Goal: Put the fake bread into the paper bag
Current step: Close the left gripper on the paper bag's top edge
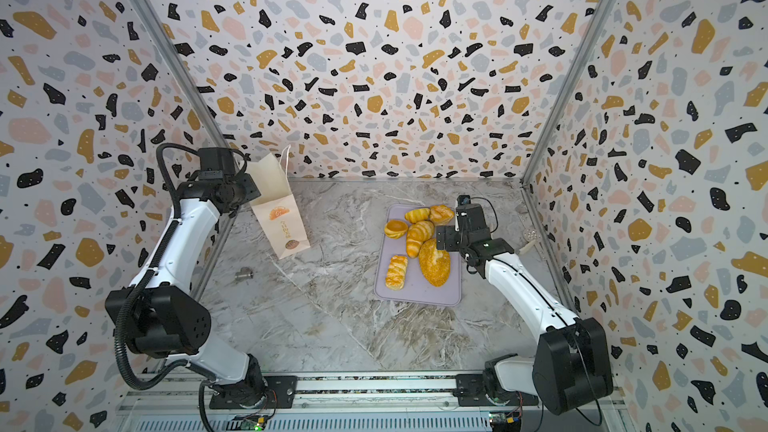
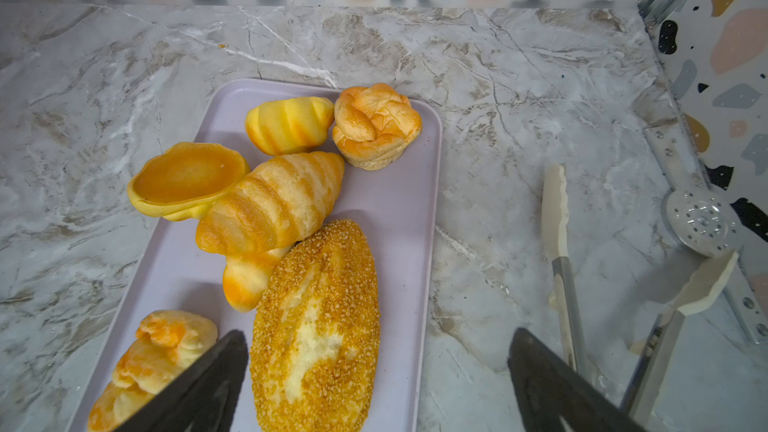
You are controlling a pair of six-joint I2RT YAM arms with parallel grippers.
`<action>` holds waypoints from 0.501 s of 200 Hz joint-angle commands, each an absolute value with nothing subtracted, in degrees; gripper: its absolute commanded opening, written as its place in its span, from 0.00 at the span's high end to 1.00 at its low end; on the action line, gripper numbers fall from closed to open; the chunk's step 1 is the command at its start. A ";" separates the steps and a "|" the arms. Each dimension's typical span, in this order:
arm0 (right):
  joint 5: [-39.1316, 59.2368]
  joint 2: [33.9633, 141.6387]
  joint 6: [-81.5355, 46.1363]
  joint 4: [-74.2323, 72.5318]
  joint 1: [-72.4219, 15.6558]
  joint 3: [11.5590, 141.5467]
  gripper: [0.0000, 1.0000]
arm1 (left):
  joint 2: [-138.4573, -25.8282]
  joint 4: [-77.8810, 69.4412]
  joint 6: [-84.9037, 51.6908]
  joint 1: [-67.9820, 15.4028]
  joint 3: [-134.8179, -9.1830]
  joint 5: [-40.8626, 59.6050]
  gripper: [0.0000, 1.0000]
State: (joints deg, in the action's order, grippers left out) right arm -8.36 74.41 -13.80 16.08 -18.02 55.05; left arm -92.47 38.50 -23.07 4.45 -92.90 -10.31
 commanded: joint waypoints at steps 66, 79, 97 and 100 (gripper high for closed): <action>-10.58 71.91 -14.14 17.21 -18.28 56.52 0.00 | -92.13 35.97 -19.89 4.65 -91.04 -8.73 0.87; -10.65 71.71 -14.15 17.14 -18.28 56.56 0.00 | -92.01 35.86 -19.55 4.65 -90.63 -8.79 0.94; -10.72 71.49 -14.10 17.29 -18.28 56.61 0.00 | -91.50 35.80 -19.27 4.66 -90.01 -8.58 1.00; -10.73 71.53 -14.12 17.31 -18.28 56.65 0.00 | -91.42 35.71 -19.29 4.59 -89.86 -8.50 1.00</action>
State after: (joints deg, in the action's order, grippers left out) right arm -9.69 73.78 -13.85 16.14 -18.02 55.05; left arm -92.49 36.73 -20.56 4.45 -91.31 -9.23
